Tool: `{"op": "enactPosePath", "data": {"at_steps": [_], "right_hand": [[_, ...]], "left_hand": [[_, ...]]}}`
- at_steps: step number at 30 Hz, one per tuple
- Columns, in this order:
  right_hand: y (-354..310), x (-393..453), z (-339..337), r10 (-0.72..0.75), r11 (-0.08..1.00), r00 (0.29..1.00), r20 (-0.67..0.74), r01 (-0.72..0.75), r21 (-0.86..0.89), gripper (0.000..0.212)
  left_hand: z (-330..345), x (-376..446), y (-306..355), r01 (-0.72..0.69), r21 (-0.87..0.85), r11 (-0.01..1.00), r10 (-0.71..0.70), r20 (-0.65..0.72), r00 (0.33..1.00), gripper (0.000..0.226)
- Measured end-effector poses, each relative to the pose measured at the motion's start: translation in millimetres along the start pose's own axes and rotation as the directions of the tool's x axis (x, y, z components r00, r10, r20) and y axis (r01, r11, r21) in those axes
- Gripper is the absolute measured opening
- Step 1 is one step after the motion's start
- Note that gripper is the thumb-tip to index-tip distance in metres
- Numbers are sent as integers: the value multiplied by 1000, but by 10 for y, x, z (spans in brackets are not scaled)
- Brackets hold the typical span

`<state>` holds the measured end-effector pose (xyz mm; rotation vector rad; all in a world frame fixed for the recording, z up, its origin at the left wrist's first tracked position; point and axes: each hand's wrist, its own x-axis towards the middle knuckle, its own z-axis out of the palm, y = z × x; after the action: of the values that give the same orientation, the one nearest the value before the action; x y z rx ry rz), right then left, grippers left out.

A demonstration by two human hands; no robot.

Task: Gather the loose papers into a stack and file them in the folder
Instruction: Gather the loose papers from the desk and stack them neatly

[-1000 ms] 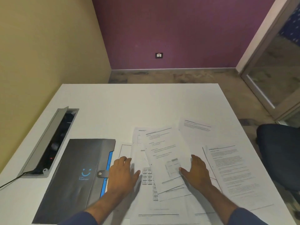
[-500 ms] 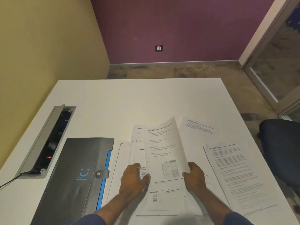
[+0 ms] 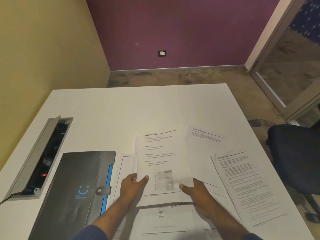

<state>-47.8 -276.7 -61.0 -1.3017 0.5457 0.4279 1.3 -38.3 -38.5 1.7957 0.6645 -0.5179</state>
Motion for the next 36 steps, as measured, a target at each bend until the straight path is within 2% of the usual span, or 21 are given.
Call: {"op": "enactPosePath", "data": {"at_steps": [3, 5, 7, 8, 10, 12, 14, 15, 17, 19, 20, 22, 27, 28, 30, 33, 36], "right_hand": [[-22, -22, 0, -9, 999, 998, 63, 12, -47, 30], [-26, -28, 0, -20, 993, 993, 113, 32, -111, 33], [-43, -20, -1, -50, 976, 991, 123, 75, -203, 36], [-57, 3, -16, -81, 963, 994, 72, 96, -250, 37], [-99, 61, -106, -168, 932, 974, -149, 108, -346, 32], [-153, 96, -284, -320, 826, 887, -334, 88, -556, 28], [-178, 115, -505, -460, 618, 780, -425, -63, -784, 38], [-176, 113, -612, -492, 547, 733, -470, -160, -822, 45], [-137, 95, -799, -465, 496, 678, -569, -333, -802, 61], [-77, 60, -912, -373, 459, 678, -633, -458, -761, 72], [-44, 45, -939, -340, 454, 680, -649, -486, -747, 71], [1, 14, -922, -336, 400, 697, -634, -504, -766, 57], [-4, -30, -761, -394, 113, 777, -491, -489, -865, 21], [-16, -38, -728, -382, 82, 792, -477, -485, -871, 21], [-40, -40, -658, -368, 103, 808, -460, -456, -884, 24], [-155, -23, -472, -404, 285, 806, -433, -338, -897, 21], [-355, -18, -184, -481, 415, 794, -371, -166, -894, 20]], "left_hand": [[-104, 9, 18, 41, -93, 995, -29, 128, 991, 29], [-156, 8, 6, 77, -163, 984, -39, 225, 974, 25], [-156, 7, -17, 50, -146, 988, -17, 219, 976, 27], [-148, -5, -22, 28, -131, 991, -3, 193, 981, 25], [-129, -17, -46, -7, -104, 995, 21, 136, 990, 22], [-137, -17, -73, -23, -85, 996, 31, 96, 995, 21], [-159, -22, -88, -24, -72, 997, 29, 75, 997, 20], [-170, -26, -95, -29, -64, 998, 33, 65, 997, 20], [-180, -40, -96, -40, -57, 998, 43, 50, 998, 19], [-181, -57, -97, -39, -60, 997, 42, 47, 998, 15], [-177, -64, -101, -36, -60, 998, 39, 50, 998, 13], [-173, -84, -105, -35, -59, 998, 38, 58, 998, 12], [-169, -142, -113, -31, -70, 997, 35, 60, 998, 12], [-173, -150, -120, -32, -70, 997, 36, 61, 997, 13], [-182, -164, -125, -31, -68, 997, 36, 64, 997, 14], [-184, -192, -123, -53, -31, 998, 56, 83, 995, 18], [-148, -216, -79, -45, -32, 998, 50, 153, 987, 22]]}}
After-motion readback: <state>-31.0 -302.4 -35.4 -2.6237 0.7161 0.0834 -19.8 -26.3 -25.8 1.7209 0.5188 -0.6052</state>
